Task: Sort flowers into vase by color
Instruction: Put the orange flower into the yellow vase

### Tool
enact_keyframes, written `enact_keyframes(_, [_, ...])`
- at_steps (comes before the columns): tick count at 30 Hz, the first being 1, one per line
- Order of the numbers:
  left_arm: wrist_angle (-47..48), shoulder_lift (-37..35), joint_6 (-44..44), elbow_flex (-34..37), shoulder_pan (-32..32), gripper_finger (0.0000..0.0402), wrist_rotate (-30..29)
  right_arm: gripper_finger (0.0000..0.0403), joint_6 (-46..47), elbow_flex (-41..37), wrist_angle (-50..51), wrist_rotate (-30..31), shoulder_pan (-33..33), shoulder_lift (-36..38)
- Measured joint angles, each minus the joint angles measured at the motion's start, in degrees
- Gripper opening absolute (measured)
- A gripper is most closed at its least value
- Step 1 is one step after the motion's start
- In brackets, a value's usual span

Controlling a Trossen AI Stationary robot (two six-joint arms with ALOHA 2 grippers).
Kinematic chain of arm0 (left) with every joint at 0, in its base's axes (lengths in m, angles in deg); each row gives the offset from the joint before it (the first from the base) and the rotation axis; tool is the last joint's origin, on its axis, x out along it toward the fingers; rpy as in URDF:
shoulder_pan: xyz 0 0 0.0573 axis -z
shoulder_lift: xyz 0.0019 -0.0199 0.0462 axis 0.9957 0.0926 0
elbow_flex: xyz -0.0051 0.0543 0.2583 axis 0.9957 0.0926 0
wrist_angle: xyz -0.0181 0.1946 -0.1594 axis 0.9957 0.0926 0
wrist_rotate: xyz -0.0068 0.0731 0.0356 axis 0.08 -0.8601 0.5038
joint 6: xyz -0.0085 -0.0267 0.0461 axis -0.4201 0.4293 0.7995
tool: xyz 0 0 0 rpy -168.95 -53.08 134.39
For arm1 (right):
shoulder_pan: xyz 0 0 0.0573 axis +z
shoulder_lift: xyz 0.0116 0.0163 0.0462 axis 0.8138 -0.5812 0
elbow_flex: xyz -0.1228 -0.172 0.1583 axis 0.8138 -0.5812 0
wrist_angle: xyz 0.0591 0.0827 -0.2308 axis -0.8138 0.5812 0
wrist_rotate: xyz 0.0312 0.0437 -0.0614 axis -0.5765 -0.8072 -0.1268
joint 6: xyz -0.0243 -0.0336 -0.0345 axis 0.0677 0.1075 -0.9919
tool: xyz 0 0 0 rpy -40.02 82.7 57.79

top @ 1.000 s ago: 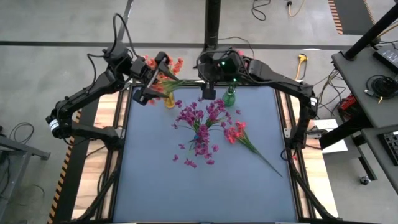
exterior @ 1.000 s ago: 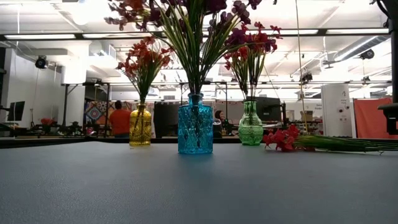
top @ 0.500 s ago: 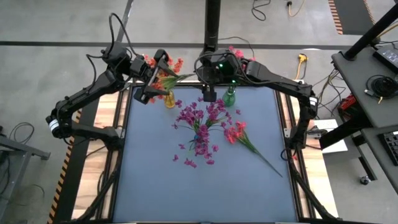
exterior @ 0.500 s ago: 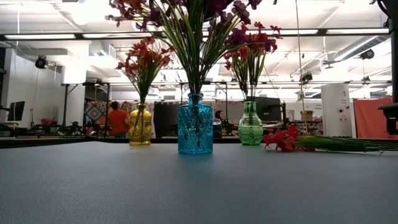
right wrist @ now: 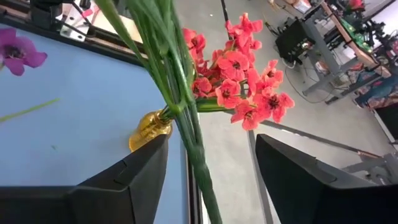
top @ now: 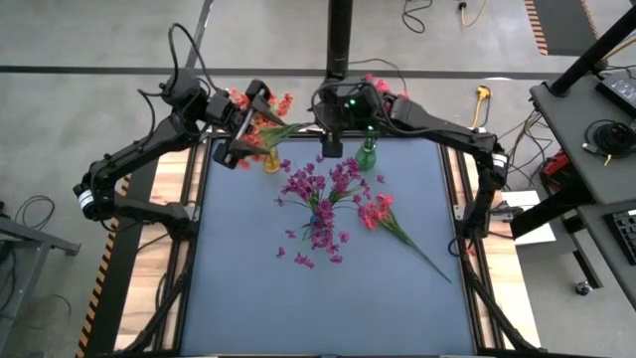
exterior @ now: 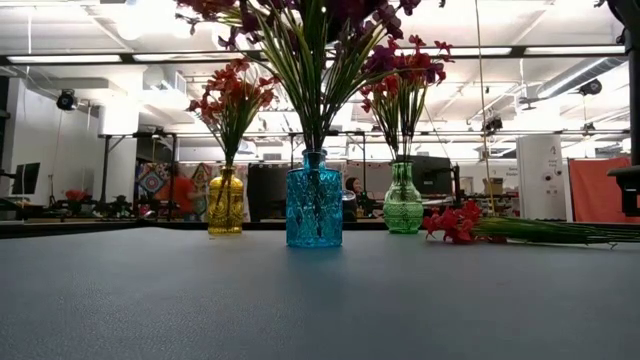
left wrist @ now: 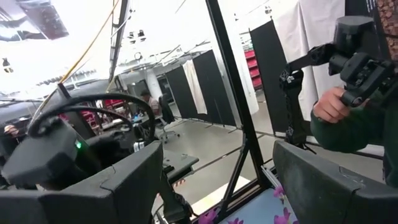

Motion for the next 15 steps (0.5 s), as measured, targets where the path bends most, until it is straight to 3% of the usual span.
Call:
enact_keyframes(7, [-1.08,0.46,-1.61,0.00,0.11,0.0286,-0.01,0.0172,-1.73,-1.98,-2.62,-0.07,-0.09,0.00])
enact_keyframes(13, [-1.24,0.72,-3.10,0.00,0.11,0.0286,-2.90,0.0043,-1.01,-1.46,-1.91,-0.11,-0.12,0.00])
enact_keyframes(15, [-1.33,0.72,-4.53,0.00,0.11,0.0288,-4.48,0.0020,-1.37,-1.46,-1.60,-0.09,-0.12,0.00])
